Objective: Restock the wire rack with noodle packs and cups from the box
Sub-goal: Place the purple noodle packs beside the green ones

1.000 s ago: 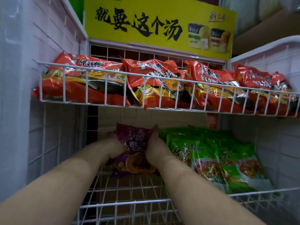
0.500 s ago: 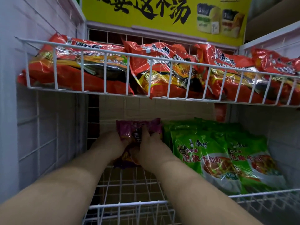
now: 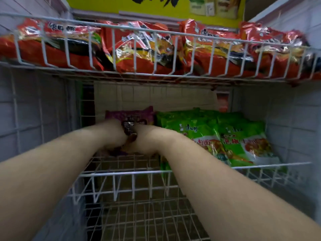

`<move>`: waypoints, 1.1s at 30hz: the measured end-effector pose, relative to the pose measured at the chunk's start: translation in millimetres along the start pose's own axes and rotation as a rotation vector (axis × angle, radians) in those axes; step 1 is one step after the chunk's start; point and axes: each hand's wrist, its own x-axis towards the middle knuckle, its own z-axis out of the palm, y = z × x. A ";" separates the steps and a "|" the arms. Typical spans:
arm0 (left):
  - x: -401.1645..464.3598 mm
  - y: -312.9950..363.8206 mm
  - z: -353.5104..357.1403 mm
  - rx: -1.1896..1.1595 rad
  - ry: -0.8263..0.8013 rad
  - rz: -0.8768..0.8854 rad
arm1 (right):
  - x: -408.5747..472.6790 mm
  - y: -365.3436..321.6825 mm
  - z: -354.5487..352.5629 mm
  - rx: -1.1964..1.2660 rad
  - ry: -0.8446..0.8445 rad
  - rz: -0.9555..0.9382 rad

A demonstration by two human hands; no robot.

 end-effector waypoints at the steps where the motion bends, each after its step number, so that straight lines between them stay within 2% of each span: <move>1: -7.0 7.0 1.7 0.012 0.003 -0.012 | -10.9 1.8 -3.3 -0.013 0.050 -0.023; 3: -18.3 22.0 7.3 0.051 0.051 -0.012 | -34.8 9.7 -11.4 0.044 0.164 -0.023; 8: -58.7 55.2 12.0 0.009 0.177 0.020 | -82.5 27.7 -21.2 0.092 0.287 -0.064; 10: -76.3 68.0 12.5 -0.068 0.178 0.064 | -102.0 40.5 -25.6 0.119 0.334 -0.099; 14: -102.9 106.6 25.0 -0.135 0.235 0.164 | -143.8 79.7 -33.8 0.327 0.402 -0.147; 17: -116.5 148.6 48.7 -0.173 0.247 0.240 | -176.4 115.0 -43.2 0.368 0.468 -0.168; 23: -146.6 222.2 101.6 -0.316 0.027 0.352 | -255.1 189.0 -55.9 0.532 0.508 -0.143; 27: -167.2 261.2 147.2 -0.370 -0.123 0.392 | -312.1 245.4 -48.2 0.724 0.464 -0.100; 33: -189.8 291.9 243.8 -0.354 -0.362 0.331 | -380.0 343.2 6.1 0.897 0.435 0.182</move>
